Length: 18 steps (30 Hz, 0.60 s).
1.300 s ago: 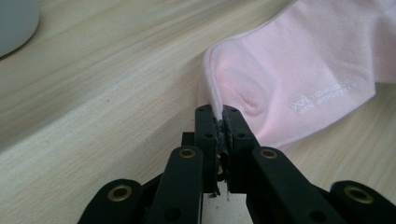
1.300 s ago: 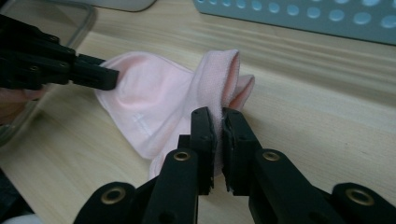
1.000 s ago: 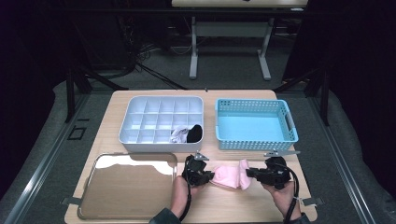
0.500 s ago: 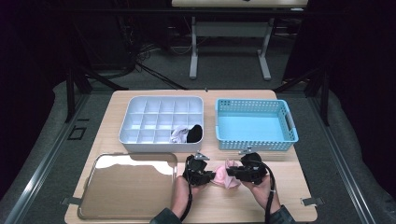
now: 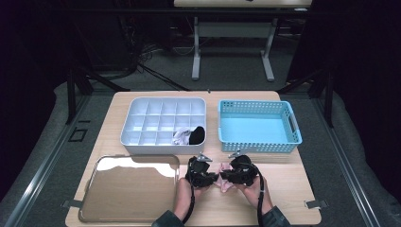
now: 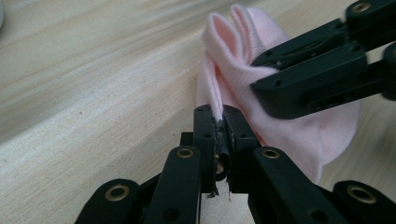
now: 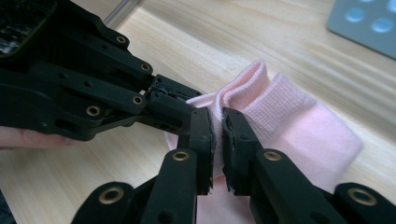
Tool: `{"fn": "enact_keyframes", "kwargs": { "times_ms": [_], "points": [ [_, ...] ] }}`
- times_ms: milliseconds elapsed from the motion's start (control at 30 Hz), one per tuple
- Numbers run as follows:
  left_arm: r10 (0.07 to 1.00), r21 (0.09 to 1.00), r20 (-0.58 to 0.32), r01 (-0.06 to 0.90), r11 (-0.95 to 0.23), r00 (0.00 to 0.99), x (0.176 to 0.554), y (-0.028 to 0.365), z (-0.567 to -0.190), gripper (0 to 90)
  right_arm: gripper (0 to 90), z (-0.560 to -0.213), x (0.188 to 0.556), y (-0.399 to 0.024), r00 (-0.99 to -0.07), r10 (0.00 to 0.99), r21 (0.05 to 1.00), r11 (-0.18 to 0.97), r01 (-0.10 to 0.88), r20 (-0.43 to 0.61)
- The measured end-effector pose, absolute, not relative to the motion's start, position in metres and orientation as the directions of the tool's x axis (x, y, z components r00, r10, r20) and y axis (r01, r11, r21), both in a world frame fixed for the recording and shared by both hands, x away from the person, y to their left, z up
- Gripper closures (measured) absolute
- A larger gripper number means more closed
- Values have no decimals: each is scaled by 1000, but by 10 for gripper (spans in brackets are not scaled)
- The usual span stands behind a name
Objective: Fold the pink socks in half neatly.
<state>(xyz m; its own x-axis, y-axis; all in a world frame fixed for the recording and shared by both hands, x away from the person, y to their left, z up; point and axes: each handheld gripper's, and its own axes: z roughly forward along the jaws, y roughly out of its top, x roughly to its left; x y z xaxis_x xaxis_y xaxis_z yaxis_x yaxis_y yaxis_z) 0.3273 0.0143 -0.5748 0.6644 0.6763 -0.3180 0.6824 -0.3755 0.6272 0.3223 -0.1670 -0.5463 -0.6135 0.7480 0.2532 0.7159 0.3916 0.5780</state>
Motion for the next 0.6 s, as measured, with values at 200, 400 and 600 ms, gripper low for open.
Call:
{"fn": "enact_keyframes", "kwargs": {
  "times_ms": [200,400,600],
  "points": [
    [672,627,-321,682,-377,667,328,15,-575,829,571,-539,317,-176,-627,724,622,357,697,286],
    [673,627,-327,685,-371,664,328,15,-575,820,531,-526,308,-203,-594,754,670,290,683,279],
    [669,626,-328,684,-374,667,328,14,-575,818,521,-535,309,-205,-560,792,635,308,709,241]
  ]
}}
